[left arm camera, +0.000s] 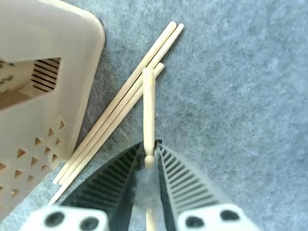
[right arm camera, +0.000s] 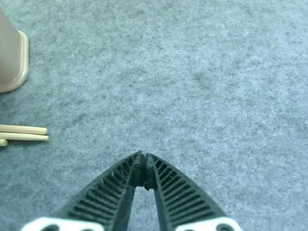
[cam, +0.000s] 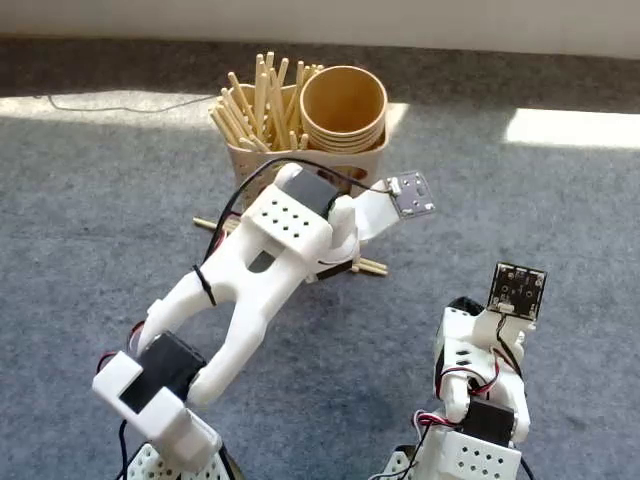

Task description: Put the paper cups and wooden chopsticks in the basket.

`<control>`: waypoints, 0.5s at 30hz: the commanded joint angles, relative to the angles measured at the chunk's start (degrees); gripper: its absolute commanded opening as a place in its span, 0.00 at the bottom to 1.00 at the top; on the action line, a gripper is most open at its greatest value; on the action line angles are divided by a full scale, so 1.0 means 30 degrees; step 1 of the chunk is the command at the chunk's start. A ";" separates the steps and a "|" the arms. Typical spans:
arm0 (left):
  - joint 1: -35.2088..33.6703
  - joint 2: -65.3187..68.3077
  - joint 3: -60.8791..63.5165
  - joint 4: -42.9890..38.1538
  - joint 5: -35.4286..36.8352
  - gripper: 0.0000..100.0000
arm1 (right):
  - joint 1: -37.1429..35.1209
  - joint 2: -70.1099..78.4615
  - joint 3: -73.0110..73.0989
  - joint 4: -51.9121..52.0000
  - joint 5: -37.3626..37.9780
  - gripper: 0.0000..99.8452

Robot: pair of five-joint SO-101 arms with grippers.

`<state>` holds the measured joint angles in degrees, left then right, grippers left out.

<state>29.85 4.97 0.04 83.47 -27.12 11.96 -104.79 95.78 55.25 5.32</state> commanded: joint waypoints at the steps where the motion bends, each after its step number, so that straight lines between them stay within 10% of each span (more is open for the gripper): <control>1: 0.0542 -0.1949 -0.0571 -0.0615 0.1289 0.01 | 0.0220 -0.0161 0.2623 -0.0601 -0.0029 0.01; 15: 0.0542 -0.4645 -0.0396 -0.3575 0.6066 0.01 | 0.0220 -0.0161 0.2623 -0.0601 -0.0029 0.01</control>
<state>30.73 -4.97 0.04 74.51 -11.21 11.96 -104.79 95.78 55.25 5.32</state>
